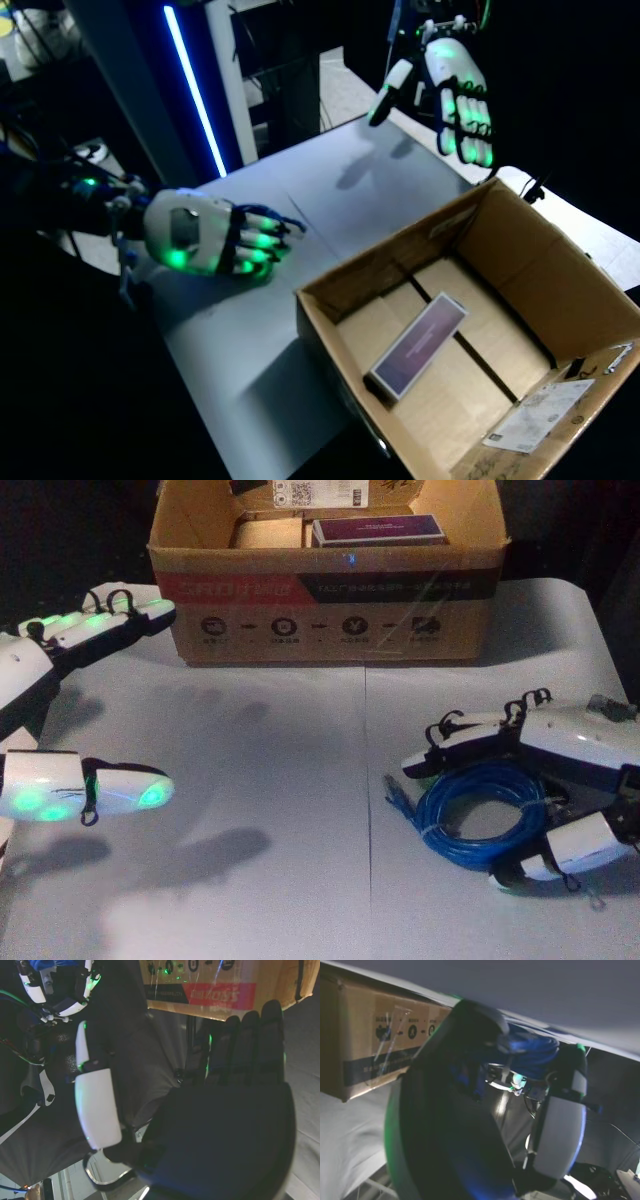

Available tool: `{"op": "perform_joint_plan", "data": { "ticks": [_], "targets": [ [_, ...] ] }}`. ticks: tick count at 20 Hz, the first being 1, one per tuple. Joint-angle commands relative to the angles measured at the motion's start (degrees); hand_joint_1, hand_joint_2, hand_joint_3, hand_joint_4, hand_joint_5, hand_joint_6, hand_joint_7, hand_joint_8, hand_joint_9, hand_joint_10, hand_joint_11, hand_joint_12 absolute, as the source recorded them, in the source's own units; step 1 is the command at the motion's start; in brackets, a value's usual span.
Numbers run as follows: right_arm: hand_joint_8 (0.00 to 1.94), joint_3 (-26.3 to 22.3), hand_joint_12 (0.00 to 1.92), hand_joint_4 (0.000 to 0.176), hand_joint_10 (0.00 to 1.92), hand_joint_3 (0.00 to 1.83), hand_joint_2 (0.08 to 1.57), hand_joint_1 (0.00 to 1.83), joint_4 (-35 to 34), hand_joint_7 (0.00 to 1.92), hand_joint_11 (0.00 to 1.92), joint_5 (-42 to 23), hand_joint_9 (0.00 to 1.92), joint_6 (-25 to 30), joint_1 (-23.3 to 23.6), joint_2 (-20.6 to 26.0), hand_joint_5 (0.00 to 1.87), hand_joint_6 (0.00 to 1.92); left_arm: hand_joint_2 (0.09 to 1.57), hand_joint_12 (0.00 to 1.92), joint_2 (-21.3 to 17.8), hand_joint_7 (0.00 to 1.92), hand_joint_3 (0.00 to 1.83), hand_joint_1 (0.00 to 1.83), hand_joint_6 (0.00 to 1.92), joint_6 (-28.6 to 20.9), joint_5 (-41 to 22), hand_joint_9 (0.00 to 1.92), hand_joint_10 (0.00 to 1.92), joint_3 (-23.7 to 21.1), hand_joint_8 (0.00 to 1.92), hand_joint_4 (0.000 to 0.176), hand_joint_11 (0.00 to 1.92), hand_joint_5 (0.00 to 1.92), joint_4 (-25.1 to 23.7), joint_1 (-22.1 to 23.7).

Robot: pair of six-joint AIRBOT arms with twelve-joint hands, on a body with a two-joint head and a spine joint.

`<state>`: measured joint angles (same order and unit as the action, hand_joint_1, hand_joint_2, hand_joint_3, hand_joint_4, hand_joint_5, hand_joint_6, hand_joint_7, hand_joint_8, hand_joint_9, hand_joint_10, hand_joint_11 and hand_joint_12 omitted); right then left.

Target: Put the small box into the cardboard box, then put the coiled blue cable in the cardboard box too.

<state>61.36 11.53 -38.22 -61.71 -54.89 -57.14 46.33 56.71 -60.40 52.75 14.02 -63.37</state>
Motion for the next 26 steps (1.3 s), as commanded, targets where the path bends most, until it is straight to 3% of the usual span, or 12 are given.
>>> {"op": "perform_joint_plan", "data": {
  "ticks": [1, 4, 7, 10, 11, 15, 18, 19, 20, 22, 24, 26],
  "targets": [
    [1.94, 0.2, 1.92, 0.0, 1.92, 0.0, 1.26, 1.64, -0.4, 0.71, 1.33, -1.4, 1.03, -0.3, 0.7, 0.1, 0.68, 1.92, 0.85, 0.09, 0.4, 0.14, 0.0, 0.58, 0.0, -0.7, -7.2, 0.15, 0.01, 0.3, 0.0, 0.176, 0.18, 0.13, 0.0, -0.2],
    [1.94, 0.2, 1.92, 0.008, 1.92, 0.0, 1.26, 1.64, 0.5, 0.79, 1.46, -2.2, 1.18, -0.3, 3.5, 0.7, 0.7, 1.92, 0.85, 0.12, 0.4, 0.15, 0.0, 0.57, 0.01, -1.1, -7.5, 0.17, 0.01, 0.4, 0.01, 0.176, 0.22, 0.14, 0.1, -0.7],
    [1.94, -0.4, 1.92, 0.069, 1.92, 0.0, 1.26, 1.65, 0.6, 0.96, 1.59, -4.9, 1.32, -0.3, 4.3, 1.9, 0.81, 1.92, 0.86, 0.12, 0.4, 0.16, 0.0, 0.55, 0.01, -1.2, -7.6, 0.18, 0.01, 0.4, 0.01, 0.176, 0.2, 0.15, 0.1, -0.7],
    [1.94, -1.8, 1.92, 0.073, 1.92, 0.01, 1.28, 1.59, 0.6, 1.05, 1.62, -8.2, 1.38, -0.3, 5.9, 4.2, 0.83, 1.92, 0.88, 0.12, 0.4, 0.16, 0.01, 0.52, 0.0, -1.3, -7.8, 0.19, 0.01, 0.4, 0.0, 0.176, 0.2, 0.15, 0.1, -0.7],
    [1.94, -2.3, 1.92, 0.001, 1.92, 0.0, 1.29, 1.58, 0.6, 1.08, 1.65, -9.3, 1.44, -0.3, 6.3, 5.0, 0.83, 1.92, 0.87, 0.12, 0.5, 0.16, 0.0, 0.54, 0.01, -1.3, -7.8, 0.18, 0.0, 0.4, 0.0, 0.176, 0.19, 0.16, 0.1, -0.7],
    [1.94, -4.5, 1.92, 0.0, 1.92, 0.02, 1.34, 1.6, 2.6, 1.2, 1.65, -12.8, 1.51, -0.3, 10.3, 8.8, 0.78, 1.92, 0.86, 0.12, 0.6, 0.17, 0.0, 0.58, 0.01, -1.4, -8.0, 0.18, 0.0, 0.4, 0.0, 0.176, 0.17, 0.18, 0.1, -0.7],
    [1.94, -5.7, 1.92, 0.0, 1.92, 0.0, 1.28, 1.62, 5.2, 1.33, 1.73, -13.5, 1.62, -0.3, 13.8, 11.0, 0.77, 1.92, 0.86, 0.13, 0.6, 0.16, 0.0, 0.57, 0.0, -1.4, -8.1, 0.17, 0.0, 0.4, 0.0, 0.176, 0.18, 0.18, 0.1, -0.8],
    [1.94, -6.1, 1.92, 0.0, 1.92, 0.0, 1.28, 1.51, 5.8, 1.34, 1.75, -15.0, 1.63, -0.3, 14.5, 11.6, 0.71, 1.92, 0.88, 0.11, 0.6, 0.16, 0.01, 0.52, 0.0, -1.4, -8.2, 0.13, 0.0, 0.4, 0.0, 0.176, 0.11, 0.17, 0.1, -0.8],
    [1.94, -6.8, 1.92, 0.0, 1.92, 0.03, 1.29, 1.08, 5.9, 1.24, 1.71, -18.0, 1.56, -0.3, 14.9, 12.8, 0.65, 1.56, 0.88, 0.09, 0.7, 0.15, 0.0, 0.51, 0.0, -1.4, -8.2, 0.1, 0.0, 0.4, 0.0, 0.167, 0.07, 0.17, 0.2, -0.8],
    [1.94, -7.3, 1.92, 0.0, 1.92, 0.02, 1.3, 1.04, 5.9, 1.19, 1.67, -20.5, 1.52, -0.3, 16.7, 14.0, 0.65, 1.54, 0.87, 0.09, 1.0, 0.16, 0.0, 0.52, 0.01, -1.4, -8.2, 0.1, 0.0, 0.5, 0.0, 0.146, 0.08, 0.18, 0.4, -0.8],
    [1.94, -7.1, 1.92, 0.0, 1.92, 0.02, 1.31, 1.04, 5.9, 1.2, 1.67, -20.7, 1.52, -0.3, 20.3, 14.4, 0.64, 1.56, 0.85, 0.08, 1.1, 0.15, 0.0, 0.58, 0.0, -1.4, -8.2, 0.09, 0.0, 0.6, 0.0, 0.17, 0.07, 0.18, 0.4, -0.8],
    [1.94, -6.3, 1.92, 0.0, 1.92, 0.02, 1.31, 1.04, 5.5, 1.2, 1.67, -20.7, 1.52, -0.3, 23.0, 14.0, 0.64, 1.56, 0.86, 0.09, 1.2, 0.14, 0.0, 0.55, 0.0, -1.4, -8.4, 0.1, 0.0, 0.7, 0.0, 0.171, 0.09, 0.18, 0.4, -0.8]
  ]
}}
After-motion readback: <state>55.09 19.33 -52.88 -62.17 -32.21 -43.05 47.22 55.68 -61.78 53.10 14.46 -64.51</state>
